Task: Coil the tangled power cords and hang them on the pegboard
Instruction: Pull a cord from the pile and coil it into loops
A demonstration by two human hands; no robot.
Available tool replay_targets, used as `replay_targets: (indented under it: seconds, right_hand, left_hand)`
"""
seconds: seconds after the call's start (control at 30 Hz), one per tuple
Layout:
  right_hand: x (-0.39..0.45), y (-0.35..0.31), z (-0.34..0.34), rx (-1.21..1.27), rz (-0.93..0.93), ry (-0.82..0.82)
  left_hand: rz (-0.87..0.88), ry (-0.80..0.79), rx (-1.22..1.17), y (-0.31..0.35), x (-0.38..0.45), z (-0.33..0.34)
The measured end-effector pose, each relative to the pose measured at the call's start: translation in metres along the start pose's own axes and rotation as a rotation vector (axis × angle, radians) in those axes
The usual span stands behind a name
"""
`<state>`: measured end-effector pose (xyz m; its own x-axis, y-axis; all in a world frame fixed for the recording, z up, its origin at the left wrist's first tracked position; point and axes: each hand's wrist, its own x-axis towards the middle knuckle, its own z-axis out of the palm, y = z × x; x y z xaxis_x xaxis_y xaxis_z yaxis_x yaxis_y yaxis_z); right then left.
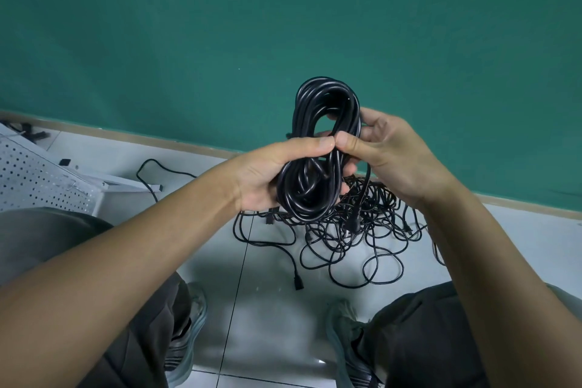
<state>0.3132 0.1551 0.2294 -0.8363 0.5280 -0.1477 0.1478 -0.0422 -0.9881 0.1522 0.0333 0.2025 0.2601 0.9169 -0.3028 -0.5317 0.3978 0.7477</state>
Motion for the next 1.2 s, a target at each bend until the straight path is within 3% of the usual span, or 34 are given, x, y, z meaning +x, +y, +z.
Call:
replay_targets:
  seconds: [0.2,0.4,0.6,0.8,1.2]
  right_hand:
    - [-0.004,-0.002,-0.004,-0.177,0.020,0.038]
    - [-0.002,0.003,-0.008,-0.438,-0.002,0.022]
    - [-0.001,0.010,-0.007,-0.425,-0.036,0.154]
    - [0.005,0.037,-0.003,-0.383,0.094,0.276]
    - [0.003,0.032,0.006,-0.398,0.085,0.388]
  left_hand:
    - [0.001,0.257,-0.028,-0.004,0.007,0.013]
    - [0.010,0.334,-0.066,-0.010,0.013,0.013]
    - [0.085,0.361,-0.089,-0.005,0.012,0.013]
    - [0.130,0.394,-0.088,-0.008,0.009,0.020]
    - [0.183,0.650,-0.063,-0.002,0.010,0.004]
